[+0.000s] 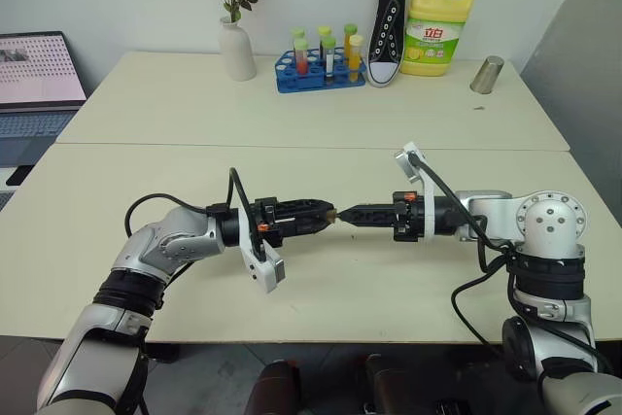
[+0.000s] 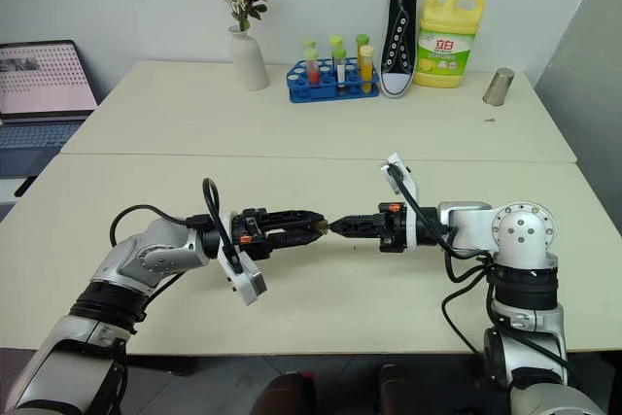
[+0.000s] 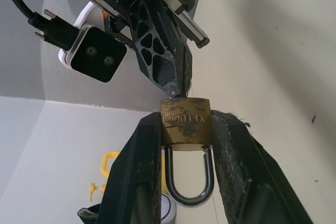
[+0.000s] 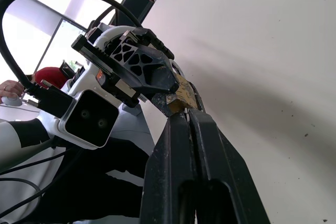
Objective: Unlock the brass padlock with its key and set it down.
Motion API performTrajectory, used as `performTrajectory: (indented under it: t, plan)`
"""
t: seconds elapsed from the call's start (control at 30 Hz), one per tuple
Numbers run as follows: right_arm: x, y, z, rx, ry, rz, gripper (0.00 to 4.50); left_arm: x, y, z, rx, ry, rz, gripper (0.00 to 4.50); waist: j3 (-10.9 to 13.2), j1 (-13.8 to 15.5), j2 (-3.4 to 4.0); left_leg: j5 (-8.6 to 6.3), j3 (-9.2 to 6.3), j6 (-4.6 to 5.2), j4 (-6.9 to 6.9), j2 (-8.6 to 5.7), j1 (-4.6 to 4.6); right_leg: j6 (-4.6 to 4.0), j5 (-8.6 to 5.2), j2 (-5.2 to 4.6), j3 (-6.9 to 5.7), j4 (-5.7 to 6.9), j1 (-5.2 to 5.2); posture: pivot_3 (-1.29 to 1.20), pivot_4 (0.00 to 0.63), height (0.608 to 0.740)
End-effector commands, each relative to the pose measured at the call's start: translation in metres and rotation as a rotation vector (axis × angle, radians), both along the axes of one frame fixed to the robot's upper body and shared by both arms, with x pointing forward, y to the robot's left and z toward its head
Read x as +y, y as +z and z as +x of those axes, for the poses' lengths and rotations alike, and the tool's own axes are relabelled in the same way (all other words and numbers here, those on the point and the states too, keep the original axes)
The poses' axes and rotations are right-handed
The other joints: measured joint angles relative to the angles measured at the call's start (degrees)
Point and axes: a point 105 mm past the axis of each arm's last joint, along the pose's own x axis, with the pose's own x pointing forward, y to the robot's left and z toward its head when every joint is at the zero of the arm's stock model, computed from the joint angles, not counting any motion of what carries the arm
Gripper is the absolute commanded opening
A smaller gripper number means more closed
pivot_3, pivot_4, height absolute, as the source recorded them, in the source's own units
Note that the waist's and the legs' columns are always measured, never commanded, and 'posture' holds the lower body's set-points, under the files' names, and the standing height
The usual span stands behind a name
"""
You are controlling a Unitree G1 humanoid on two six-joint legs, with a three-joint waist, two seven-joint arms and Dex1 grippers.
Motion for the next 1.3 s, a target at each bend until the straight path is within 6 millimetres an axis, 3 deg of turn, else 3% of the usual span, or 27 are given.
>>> performTrajectory:
  t: [0.03,0.07,0.17,0.33,0.43,0.53,1.0,1.13,1.3]
  plan:
    - [0.007,0.019,-0.007,-0.098,0.031,0.083,0.0,-0.002,0.006,-0.003,-0.022,-0.013,-0.012,0.97,0.0,0.0,0.0,0.0,0.0,0.0,0.0,0.01,0.0,0.0,0.0,0.01,0.0,-0.01,0.0,0.0,0.15,0.74]
    - [0.007,0.019,-0.008,-0.092,0.033,0.097,0.0,-0.002,0.006,-0.002,-0.021,-0.012,-0.015,0.97,0.0,0.0,0.0,0.0,-0.01,0.0,-0.01,0.01,0.0,0.0,0.0,0.01,0.0,-0.01,0.0,0.0,0.15,0.74]
    - [0.01,0.013,-0.012,-0.128,0.02,0.071,0.6,-0.003,0.007,-0.001,-0.02,-0.008,-0.018,0.97,0.0,0.0,0.0,0.0,0.0,0.0,-0.02,0.01,0.0,0.0,0.0,0.01,0.0,-0.01,0.0,0.0,0.15,0.74]
    - [0.004,0.006,-0.01,-0.37,-0.031,-0.071,2.44,-0.003,0.008,-0.002,-0.013,-0.006,-0.027,0.97,0.0,0.0,0.01,0.0,-0.01,0.0,-0.01,-0.01,-0.01,0.02,-0.01,0.01,-0.01,-0.02,-0.01,0.0,0.15,0.74]
    - [-0.001,0.004,-0.013,-0.417,-0.03,-0.08,3.59,-0.004,0.008,-0.001,-0.01,-0.004,-0.03,0.97,0.0,0.0,0.0,0.0,0.01,0.0,-0.01,-0.02,0.0,0.04,-0.02,0.03,-0.02,-0.04,-0.01,0.0,0.15,0.74]
    - [-0.005,0.0,-0.011,-0.449,-0.047,-0.098,4.41,-0.005,0.009,-0.001,-0.012,-0.006,-0.03,0.97,0.0,0.0,0.0,0.0,0.0,0.0,-0.01,0.0,0.0,0.03,-0.02,0.05,-0.01,-0.03,-0.01,0.0,0.15,0.74]
    - [0.016,-0.003,-0.007,-0.392,-0.014,-0.017,4.44,-0.008,0.01,-0.002,-0.009,-0.011,-0.035,0.97,0.0,0.0,0.0,0.0,0.03,0.0,0.0,0.0,0.01,0.01,-0.01,0.05,-0.01,-0.03,-0.01,0.0,0.15,0.74]
    - [0.017,-0.004,-0.007,-0.389,-0.006,-0.018,3.62,-0.008,0.01,-0.002,-0.007,-0.008,-0.036,0.97,0.0,0.0,0.0,0.0,0.01,0.0,-0.01,0.01,0.01,0.01,-0.01,0.05,0.0,-0.03,-0.01,0.0,0.15,0.74]
    - [0.018,-0.001,-0.007,-0.386,-0.006,0.005,1.81,-0.007,0.009,-0.003,-0.004,-0.007,-0.036,0.97,0.0,0.0,0.0,0.0,0.01,0.0,-0.01,0.01,0.02,0.01,-0.01,0.05,-0.01,-0.02,-0.01,0.0,0.15,0.74]
